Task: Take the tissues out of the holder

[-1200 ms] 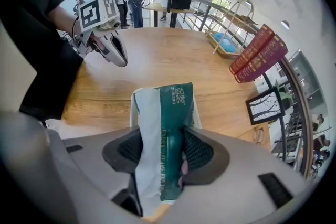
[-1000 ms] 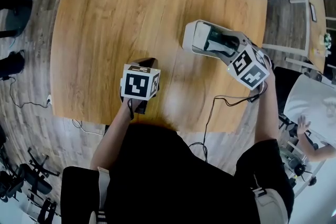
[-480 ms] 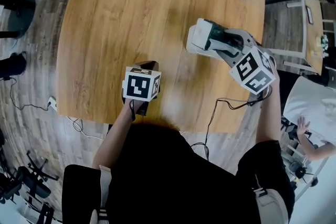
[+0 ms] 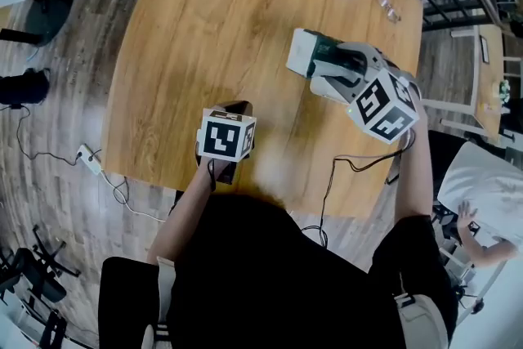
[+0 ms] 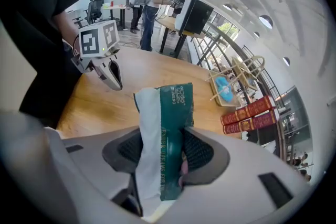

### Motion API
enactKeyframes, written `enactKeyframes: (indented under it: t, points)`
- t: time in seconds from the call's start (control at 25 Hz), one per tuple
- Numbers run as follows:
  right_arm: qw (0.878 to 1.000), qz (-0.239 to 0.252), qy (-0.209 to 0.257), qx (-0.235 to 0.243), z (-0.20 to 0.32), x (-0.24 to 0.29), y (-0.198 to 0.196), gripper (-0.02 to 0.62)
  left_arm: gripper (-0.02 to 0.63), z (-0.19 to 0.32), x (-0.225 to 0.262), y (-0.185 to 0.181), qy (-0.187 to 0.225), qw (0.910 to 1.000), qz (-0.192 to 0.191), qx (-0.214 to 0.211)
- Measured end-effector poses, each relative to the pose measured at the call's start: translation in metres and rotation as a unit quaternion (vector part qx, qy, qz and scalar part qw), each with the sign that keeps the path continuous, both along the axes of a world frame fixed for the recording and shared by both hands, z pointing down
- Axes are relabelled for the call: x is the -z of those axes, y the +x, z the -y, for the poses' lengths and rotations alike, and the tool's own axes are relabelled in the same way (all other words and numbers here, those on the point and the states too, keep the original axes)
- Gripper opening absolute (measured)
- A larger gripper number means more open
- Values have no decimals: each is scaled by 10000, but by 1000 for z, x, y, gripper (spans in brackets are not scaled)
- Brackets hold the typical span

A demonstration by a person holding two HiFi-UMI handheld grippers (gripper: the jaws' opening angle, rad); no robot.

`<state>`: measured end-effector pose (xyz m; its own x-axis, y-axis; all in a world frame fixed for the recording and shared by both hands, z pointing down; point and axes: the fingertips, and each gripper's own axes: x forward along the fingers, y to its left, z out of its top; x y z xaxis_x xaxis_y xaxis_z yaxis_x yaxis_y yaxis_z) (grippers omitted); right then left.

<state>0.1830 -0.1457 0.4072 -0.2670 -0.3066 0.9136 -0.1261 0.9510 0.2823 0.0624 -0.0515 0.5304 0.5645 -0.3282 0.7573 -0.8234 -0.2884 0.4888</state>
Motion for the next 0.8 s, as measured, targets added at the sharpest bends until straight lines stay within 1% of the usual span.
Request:
enactKeyframes:
  t: [0.28,0.4,0.6,0.8]
  points:
    - [9994,128,-219,243,8,-24,-67,218,11,-2,3,-45,14,9996,26,264]
    - [9987,146,-349,334,9,-35,-88,218,11,-2,3,-62,16,9991,28,411]
    - [9977,108,-517,417,13,-51,-116,218,11,-2,2,-90,-28,9981,33,618]
    - [9967,51,-682,434,16,-66,-130,218,11,-4,-2,-106,-89,9973,31,734]
